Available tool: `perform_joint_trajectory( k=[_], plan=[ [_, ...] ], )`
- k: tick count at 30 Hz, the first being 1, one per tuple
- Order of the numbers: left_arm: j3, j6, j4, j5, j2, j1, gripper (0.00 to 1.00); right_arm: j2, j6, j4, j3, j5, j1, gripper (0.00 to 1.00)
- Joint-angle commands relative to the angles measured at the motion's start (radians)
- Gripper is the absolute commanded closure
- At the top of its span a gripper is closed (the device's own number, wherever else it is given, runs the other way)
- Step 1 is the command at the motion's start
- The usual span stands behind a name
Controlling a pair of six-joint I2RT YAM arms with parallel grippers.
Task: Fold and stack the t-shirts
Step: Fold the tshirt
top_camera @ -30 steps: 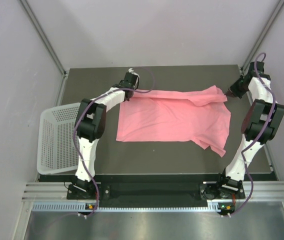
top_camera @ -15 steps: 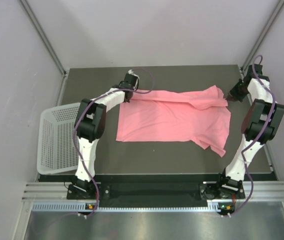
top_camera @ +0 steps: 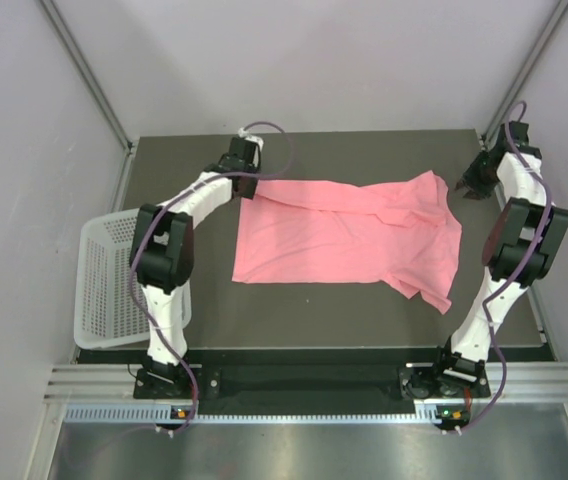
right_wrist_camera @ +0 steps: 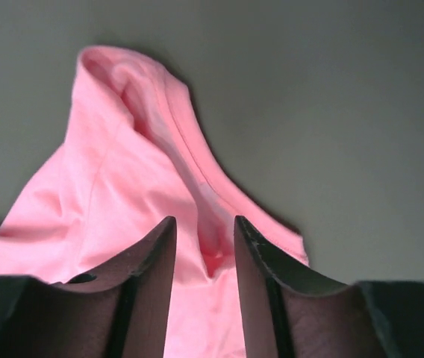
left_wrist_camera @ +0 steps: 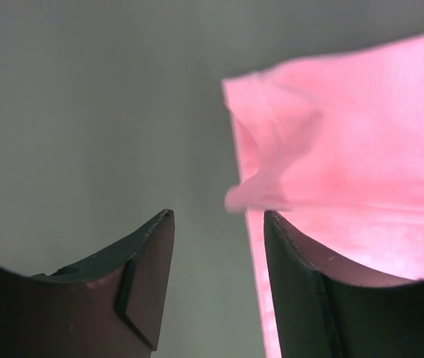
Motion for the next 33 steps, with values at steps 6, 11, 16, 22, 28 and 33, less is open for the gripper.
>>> perform_joint_trajectory(
  k=[6,11,16,22,28,33],
  plan=[
    [0.037,-0.072,0.085,0.175,-0.147,0.063,0.41,0.065,-0.105,0.157,0.138,-0.074,0.059,0.53],
    [-0.052,-0.114,0.108,0.199,-0.162,0.063,0.42,0.132,-0.089,0.171,0.214,-0.095,0.088,0.51],
    [0.138,-0.161,-0.021,0.147,-0.011,0.071,0.48,0.181,-0.076,0.218,0.252,-0.12,0.102,0.54],
    [0.177,-0.237,-0.012,0.218,0.029,0.082,0.49,0.242,-0.082,0.212,0.306,-0.095,0.129,0.57],
    [0.174,-0.308,-0.029,0.288,0.074,0.082,0.53,0.28,-0.095,0.223,0.319,-0.088,0.135,0.58],
    [0.148,-0.357,-0.039,0.309,0.088,0.082,0.55,0.325,-0.092,0.232,0.342,-0.077,0.143,0.59]
  ],
)
